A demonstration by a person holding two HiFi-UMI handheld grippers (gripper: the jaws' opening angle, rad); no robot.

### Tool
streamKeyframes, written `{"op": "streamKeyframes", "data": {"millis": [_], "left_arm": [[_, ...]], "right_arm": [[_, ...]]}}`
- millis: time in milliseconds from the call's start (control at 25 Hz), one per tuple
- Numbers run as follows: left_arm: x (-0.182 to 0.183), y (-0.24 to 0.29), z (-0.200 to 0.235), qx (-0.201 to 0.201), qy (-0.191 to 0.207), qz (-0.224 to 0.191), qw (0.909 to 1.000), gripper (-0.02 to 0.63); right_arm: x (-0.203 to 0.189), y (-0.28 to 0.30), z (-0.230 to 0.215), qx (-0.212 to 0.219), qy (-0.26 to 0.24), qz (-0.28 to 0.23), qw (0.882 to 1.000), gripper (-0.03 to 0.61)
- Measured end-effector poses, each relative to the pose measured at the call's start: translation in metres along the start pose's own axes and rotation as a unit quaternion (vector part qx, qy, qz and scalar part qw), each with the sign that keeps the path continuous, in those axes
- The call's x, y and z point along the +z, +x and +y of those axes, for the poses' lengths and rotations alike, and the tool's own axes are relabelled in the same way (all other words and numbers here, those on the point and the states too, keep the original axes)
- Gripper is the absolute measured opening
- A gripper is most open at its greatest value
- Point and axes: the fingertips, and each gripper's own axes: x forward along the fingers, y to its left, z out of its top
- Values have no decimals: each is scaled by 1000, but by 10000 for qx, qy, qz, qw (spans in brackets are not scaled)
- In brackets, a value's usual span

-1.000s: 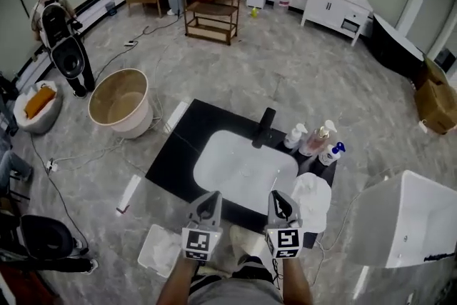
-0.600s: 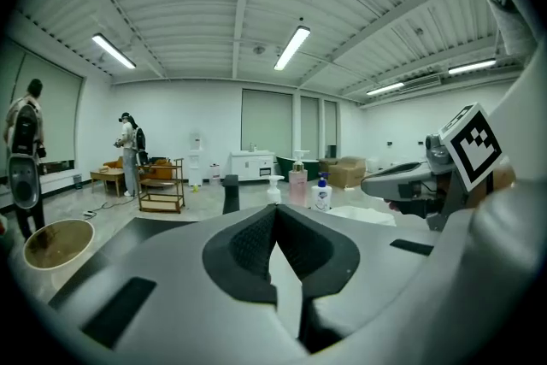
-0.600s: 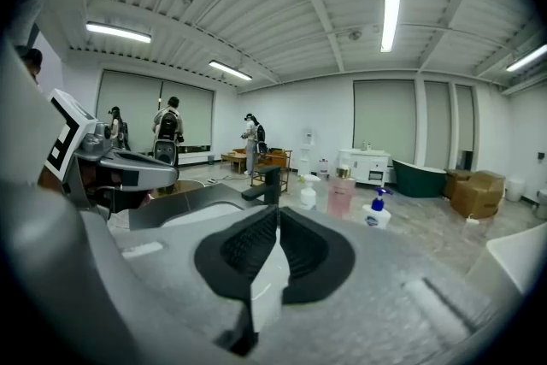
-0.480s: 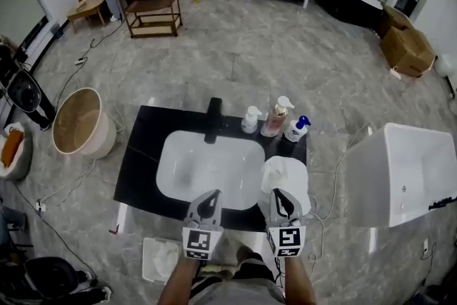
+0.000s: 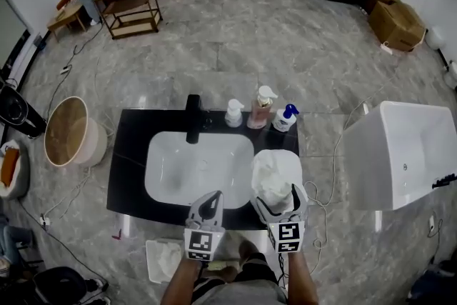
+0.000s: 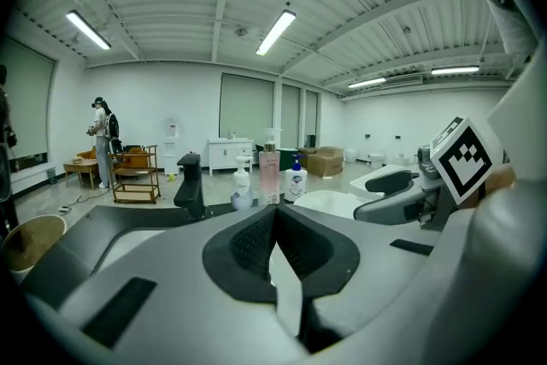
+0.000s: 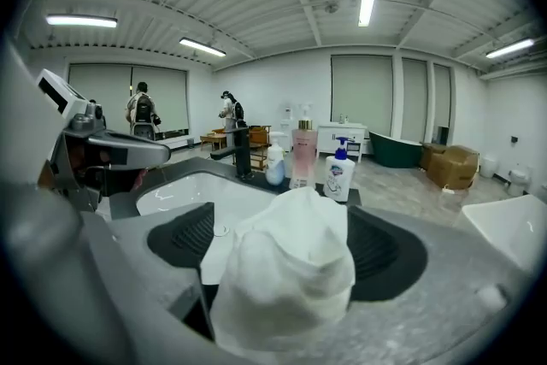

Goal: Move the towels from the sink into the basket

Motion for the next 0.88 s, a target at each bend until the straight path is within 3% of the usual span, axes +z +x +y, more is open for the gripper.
{"op": "streamKeyframes", "data": {"millis": [120,280,600,880], "left_arm": [[-10,7,1,-11,-51,97,9999,9],[-23,19,-1,-32,-118,226,9997,9],[-46,49,-4,-176,-171,384,9990,9],[-63,64,-1,-219,-216,522,9982,9]], "right_arm": [[-18,8,-6,-75,87,193,9997,535],[-47,22,-18,-136,203,548,9982,572],[-84,53,-31,-56,451,981,9941,581],[-100,76,-24,241,293,1214,9919,581]]}}
